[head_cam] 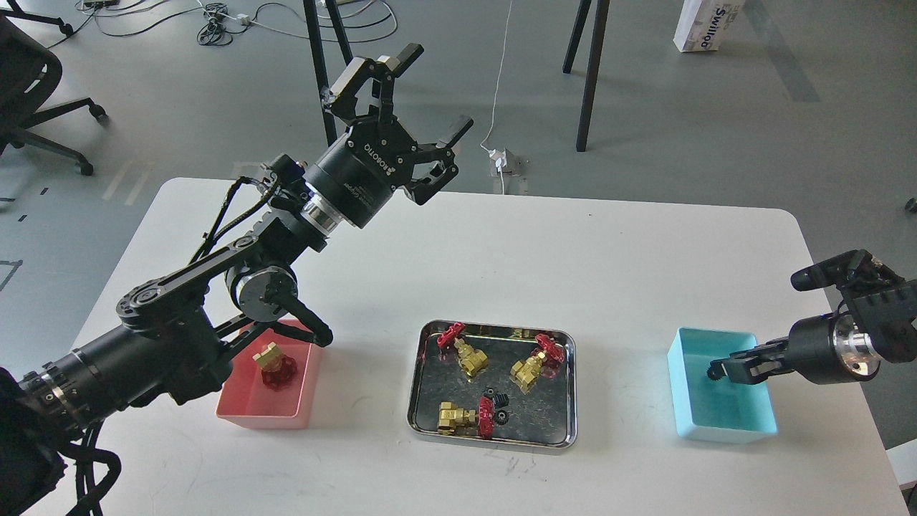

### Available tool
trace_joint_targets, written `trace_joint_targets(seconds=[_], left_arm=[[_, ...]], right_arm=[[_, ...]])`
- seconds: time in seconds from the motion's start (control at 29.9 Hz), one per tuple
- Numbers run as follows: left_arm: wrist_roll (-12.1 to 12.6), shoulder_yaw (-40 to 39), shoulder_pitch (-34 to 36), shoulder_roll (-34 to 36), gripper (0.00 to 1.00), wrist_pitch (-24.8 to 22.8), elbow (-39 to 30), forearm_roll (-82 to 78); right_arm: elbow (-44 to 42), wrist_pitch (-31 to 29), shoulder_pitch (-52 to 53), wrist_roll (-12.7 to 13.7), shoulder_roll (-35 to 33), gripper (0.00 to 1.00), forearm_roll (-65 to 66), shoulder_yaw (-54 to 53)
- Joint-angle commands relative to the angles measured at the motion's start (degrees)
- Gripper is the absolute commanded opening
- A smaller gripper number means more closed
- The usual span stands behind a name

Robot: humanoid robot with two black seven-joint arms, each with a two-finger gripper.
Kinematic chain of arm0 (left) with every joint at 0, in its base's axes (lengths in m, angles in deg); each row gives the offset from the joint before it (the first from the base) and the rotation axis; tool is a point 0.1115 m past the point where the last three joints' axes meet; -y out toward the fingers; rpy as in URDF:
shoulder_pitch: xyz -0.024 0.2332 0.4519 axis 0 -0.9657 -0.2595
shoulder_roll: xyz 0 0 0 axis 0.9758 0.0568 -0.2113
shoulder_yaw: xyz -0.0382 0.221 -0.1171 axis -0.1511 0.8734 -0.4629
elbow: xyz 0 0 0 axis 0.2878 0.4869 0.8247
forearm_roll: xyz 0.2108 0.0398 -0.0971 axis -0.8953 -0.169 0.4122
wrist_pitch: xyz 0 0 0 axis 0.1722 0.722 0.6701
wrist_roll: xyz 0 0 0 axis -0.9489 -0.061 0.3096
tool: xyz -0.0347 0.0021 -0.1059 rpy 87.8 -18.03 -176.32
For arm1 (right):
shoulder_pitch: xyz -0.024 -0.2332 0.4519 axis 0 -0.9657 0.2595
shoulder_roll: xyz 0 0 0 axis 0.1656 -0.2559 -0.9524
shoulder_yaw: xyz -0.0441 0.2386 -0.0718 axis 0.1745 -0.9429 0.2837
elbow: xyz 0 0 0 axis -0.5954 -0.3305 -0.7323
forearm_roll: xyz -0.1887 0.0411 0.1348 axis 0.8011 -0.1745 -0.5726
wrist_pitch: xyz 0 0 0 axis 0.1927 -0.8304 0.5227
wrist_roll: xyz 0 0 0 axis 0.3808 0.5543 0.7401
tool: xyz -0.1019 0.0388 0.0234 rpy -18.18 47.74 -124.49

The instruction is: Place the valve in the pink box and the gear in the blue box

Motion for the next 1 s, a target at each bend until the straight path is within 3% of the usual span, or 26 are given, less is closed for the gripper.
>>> trace_joint_targets(seconds=[0.0,0.17,0.33,0.4,0.5,0.57,0.63,0.7,0.8,0.97], left_arm=[[0.00,0.04,-0.11,-0.09,0.99,0.09,0.00,0.01],[0.00,-0.14,-0.02,0.26,0.99,0.26,1.40,0.01],[0.00,-0.67,3.22,2.28,0.99,-2.63,5.88,0.09],[0.00,-0.66,5.42,3.95,0.99,-5.06,9.39,0.09],[0.00,-1.80,7.96,4.39,0.99,-5.06,17.81,1.41],[0.00,-5.04,9.29,4.05,0.99,-5.06,25.54,3.16],[0.00,-7.51,9.64,2.30,0.99,-5.06,34.32,5.27],[0.00,-8.13,11.48,-1.13,0.99,-5.06,40.50,7.03],[0.00,-8.31,13.25,-2.11,0.99,-5.06,42.37,8.09],[0.00,-8.22,14.39,-2.72,0.99,-5.06,41.84,8.27]], right_arm=[[-0.03,0.16,0.06,-0.09,-0.14,1.00,-0.89,-2.61],[-0.12,1.12,-0.03,-0.35,0.38,1.00,-14.29,-14.54],[-3.63,6.31,-0.38,-0.70,7.92,1.00,-51.71,-31.25],[-8.44,6.67,-0.55,-0.88,11.79,1.00,-67.35,-37.49],[-21.34,5.44,-0.90,-1.05,21.44,1.00,-83.29,-44.96],[-27.69,1.24,-1.34,-1.92,26.47,1.00,-86.67,-48.92],[-30.87,-6.56,-2.83,-3.50,29.98,1.00,-86.85,-52.88],[-33.68,-7.71,-4.50,-3.78,33.33,1.00,-86.85,-55.70],[-38.87,-7.71,-5.38,-3.86,37.90,1.00,-87.03,-57.55],[-38.97,-7.71,-7.67,-4.39,39.23,1.00,-87.38,-61.50]])
